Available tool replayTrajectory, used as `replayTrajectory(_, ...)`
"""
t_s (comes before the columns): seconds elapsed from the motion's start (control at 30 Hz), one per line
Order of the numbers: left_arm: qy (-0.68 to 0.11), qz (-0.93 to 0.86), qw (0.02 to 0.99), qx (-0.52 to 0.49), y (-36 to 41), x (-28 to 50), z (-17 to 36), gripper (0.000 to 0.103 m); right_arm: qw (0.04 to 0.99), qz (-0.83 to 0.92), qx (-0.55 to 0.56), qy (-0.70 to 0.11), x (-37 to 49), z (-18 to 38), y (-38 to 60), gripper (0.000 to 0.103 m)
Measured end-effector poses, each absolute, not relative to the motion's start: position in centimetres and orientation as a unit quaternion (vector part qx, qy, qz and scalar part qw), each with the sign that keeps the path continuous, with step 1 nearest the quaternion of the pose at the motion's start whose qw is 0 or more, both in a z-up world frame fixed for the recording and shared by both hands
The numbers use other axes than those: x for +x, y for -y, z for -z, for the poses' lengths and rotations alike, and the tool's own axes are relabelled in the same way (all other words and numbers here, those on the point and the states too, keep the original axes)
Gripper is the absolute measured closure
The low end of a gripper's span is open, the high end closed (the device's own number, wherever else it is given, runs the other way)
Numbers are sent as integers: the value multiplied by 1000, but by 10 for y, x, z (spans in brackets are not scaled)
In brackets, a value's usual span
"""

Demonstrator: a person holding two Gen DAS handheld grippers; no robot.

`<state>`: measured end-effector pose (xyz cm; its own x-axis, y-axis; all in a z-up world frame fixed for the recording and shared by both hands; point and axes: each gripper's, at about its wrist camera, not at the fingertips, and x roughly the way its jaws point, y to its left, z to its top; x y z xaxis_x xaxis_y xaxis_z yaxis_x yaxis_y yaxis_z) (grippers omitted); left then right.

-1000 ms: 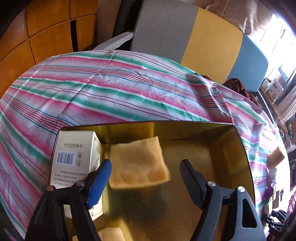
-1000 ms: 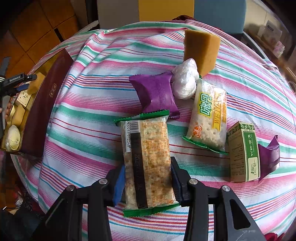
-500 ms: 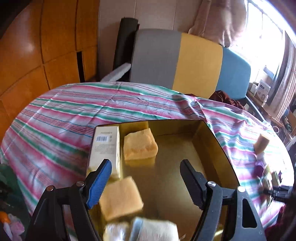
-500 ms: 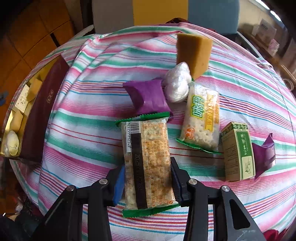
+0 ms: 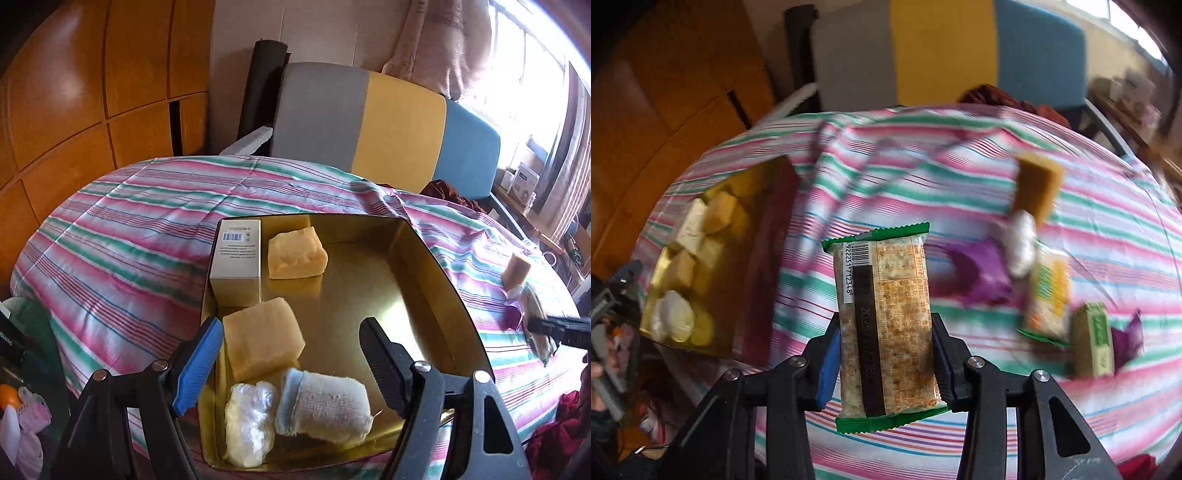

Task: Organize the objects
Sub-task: 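Carry the cracker packet to the gold box and release it with the right tool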

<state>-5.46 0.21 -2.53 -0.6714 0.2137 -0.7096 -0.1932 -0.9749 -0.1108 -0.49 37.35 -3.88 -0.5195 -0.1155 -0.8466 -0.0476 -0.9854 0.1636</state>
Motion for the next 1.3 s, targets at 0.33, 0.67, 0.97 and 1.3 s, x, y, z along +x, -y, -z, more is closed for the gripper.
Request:
replayTrajectory(0.33,35,-911,99,-398,25,-51,32,25,134,851,504,60,-81,25,-235,59)
replayTrajectory(0.67,75,-909,62,-404,68,-54,41,25,120,814,565,65,-142,86,-154,59)
replayTrajectory(0.97,70,-910,60,-403,68,-53,42,25,143,800,580,53,-151,110,-113,54)
replayTrajectory(1.3,49,-914,66,-397,56,-45,37,25,186,796,569,92,-133,103,-118,35)
